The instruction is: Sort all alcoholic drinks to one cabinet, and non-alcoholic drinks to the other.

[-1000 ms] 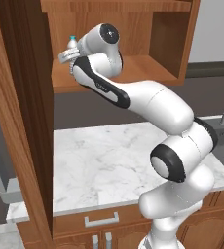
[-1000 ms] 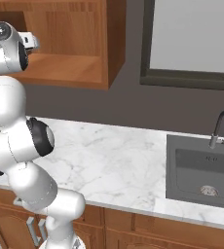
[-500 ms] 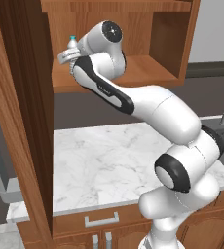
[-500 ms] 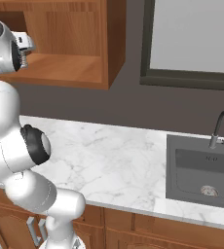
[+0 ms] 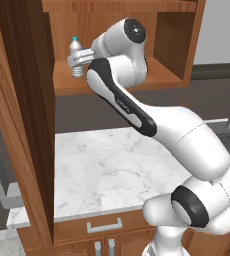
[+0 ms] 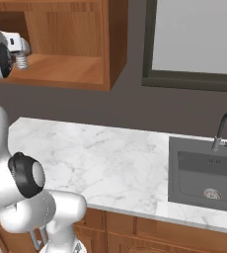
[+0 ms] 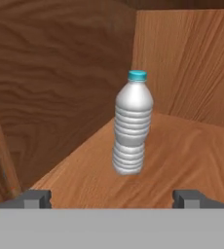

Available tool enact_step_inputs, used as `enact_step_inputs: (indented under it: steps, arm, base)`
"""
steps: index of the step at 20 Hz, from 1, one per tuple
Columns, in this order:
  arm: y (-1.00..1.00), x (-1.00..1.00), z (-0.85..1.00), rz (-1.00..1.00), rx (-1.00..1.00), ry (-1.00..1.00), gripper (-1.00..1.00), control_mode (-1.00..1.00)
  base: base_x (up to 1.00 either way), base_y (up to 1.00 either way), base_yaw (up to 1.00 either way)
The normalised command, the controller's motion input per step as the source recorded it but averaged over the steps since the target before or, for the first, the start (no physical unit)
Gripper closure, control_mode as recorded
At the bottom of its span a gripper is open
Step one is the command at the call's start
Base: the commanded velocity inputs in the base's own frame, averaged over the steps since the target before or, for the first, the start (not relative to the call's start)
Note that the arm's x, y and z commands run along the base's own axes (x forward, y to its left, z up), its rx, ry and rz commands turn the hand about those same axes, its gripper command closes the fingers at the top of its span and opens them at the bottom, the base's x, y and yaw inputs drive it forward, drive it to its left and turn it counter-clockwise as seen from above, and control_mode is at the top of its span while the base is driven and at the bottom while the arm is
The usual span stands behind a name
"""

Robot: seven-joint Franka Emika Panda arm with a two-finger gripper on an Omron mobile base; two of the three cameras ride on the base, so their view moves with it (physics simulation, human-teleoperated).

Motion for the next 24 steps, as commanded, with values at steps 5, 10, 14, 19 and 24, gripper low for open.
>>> enact_step_inputs:
  steps: [5, 10, 14, 19, 24]
  arm:
    - [-0.77, -0.99, 0.0, 0.0, 0.02, 0.0, -1.0, -1.0]
    - [-0.74, -0.89, 0.0, -0.06, 0.0, 0.0, -1.0, -1.0]
    - [-0.47, -0.93, 0.0, -0.1, 0.0, 0.0, -1.0, -1.0]
    - [-0.29, -1.0, 0.0, -0.13, 0.0, 0.03, -1.0, -1.0]
    - [-0.3, -0.74, 0.0, -0.14, 0.0, 0.15, -1.0, -1.0]
  base:
    - [0.0, 0.0, 0.0]
    - [0.0, 0.0, 0.0]
    - [0.0, 0.0, 0.0]
    - [0.0, 0.0, 0.0]
    - [0.0, 0.0, 0.0]
